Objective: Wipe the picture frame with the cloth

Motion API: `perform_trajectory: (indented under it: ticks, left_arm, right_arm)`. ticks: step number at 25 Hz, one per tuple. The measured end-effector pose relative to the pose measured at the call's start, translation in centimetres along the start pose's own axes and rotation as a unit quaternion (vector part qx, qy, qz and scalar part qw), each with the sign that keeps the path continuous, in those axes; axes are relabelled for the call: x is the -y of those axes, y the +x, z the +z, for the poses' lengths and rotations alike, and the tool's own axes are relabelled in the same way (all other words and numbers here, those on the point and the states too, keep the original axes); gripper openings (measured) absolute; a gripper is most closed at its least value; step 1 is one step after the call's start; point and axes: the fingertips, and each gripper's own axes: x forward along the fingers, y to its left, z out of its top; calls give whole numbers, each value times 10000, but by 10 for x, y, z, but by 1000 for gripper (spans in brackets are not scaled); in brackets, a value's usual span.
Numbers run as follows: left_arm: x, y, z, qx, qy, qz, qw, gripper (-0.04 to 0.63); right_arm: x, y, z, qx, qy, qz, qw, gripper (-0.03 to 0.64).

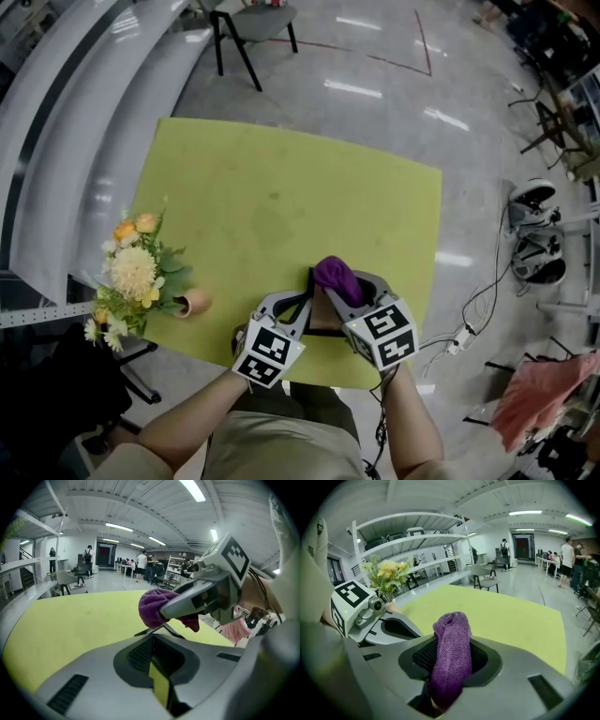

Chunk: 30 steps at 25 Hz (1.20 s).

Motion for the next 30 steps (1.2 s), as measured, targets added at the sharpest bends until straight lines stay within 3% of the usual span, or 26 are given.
perform_trajectory:
  ticks: [7,15,24,30]
  left_arm:
    - [3,24,-34,-381,-81,-210,9990,8]
    - [3,32,-40,-308,-201,-308,9988,9]
    - [4,33,-42,-466,22,-285,9985,9]
    - [4,34,-43,-526,10,-308,9981,9]
  right_arm:
    - [-4,31,-16,-290,-200,208,9992,132]
    - [-8,48,-30,-416,-284,306,9983,130]
    - [7,42,-60,-807,-525,-36,9954,115]
    - [29,18,-76,-945,-408,-370,9940,112]
